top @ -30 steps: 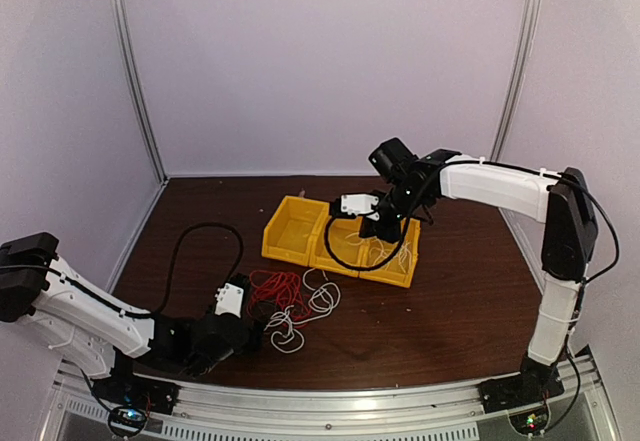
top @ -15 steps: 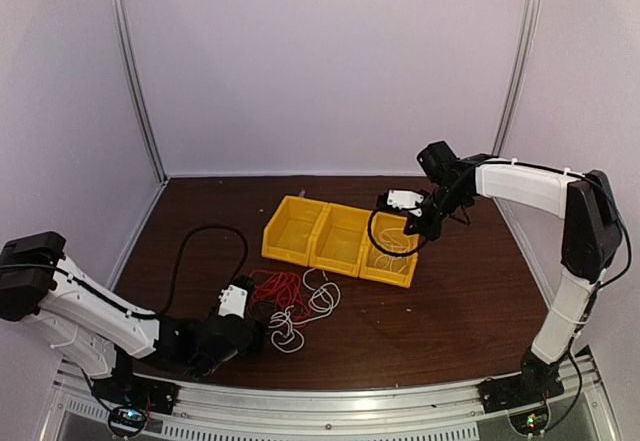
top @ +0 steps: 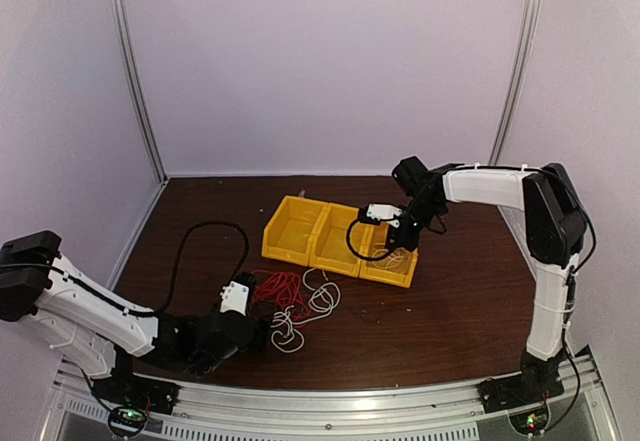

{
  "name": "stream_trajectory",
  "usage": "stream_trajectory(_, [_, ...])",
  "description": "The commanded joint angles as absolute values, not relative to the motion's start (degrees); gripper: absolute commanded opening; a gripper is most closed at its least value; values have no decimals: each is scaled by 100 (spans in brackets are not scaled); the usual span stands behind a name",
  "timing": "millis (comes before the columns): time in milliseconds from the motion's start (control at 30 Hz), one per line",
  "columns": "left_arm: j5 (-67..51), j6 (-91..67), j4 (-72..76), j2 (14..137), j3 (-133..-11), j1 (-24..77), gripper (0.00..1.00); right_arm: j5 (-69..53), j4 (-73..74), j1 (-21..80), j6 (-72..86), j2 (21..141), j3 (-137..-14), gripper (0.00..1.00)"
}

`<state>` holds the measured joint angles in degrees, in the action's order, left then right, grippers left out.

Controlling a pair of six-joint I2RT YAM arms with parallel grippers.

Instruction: Untangle the cables

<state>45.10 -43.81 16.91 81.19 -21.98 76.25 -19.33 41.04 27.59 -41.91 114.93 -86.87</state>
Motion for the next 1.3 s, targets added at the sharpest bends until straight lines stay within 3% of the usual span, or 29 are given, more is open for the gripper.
stream_trajectory(0, [4615,-4208,1505,7771,-2384,7664,71,-1883,4106,2778,-4046,11068,-8603,17])
stream_trajectory(100, [4803,-3861,1173,7406,-2704,7663,78,-2000,4159,2777,-3948,10524,-8430,34])
stream_trajectory(167, [4883,-3832,840,7128,-2941,7546,85,-2041,4253,2777,-3845,10279,-8427,38])
stream_trajectory(267, [4245,-3756,516,6763,-3239,6917,86,-2068,4466,2768,-3735,10025,-8505,46])
stream_trajectory(400, [3350,-3724,342,6607,-3554,5734,86,-2138,4558,2769,-3555,9765,-8500,49])
stream_trajectory(600, [2968,-3119,532,7167,-4050,4984,82,-2469,3910,3136,-3294,9178,-7925,45])
stream_trajectory(800, [1011,-3012,511,8103,-4359,4667,78,-3047,3474,3813,-3611,9093,-7332,36])
stream_trajectory(967, [-304,-3167,1147,8180,-3826,4667,79,-2511,2745,4569,-4051,9275,-6840,31])
stream_trajectory(1133, [-533,-3327,1325,8386,-3451,4667,79,-2442,2432,4842,-3990,10063,-7137,28])
stream_trajectory(1267, [-229,-3511,1615,8536,-3052,4667,78,-2611,2543,4895,-3761,10703,-7537,35])
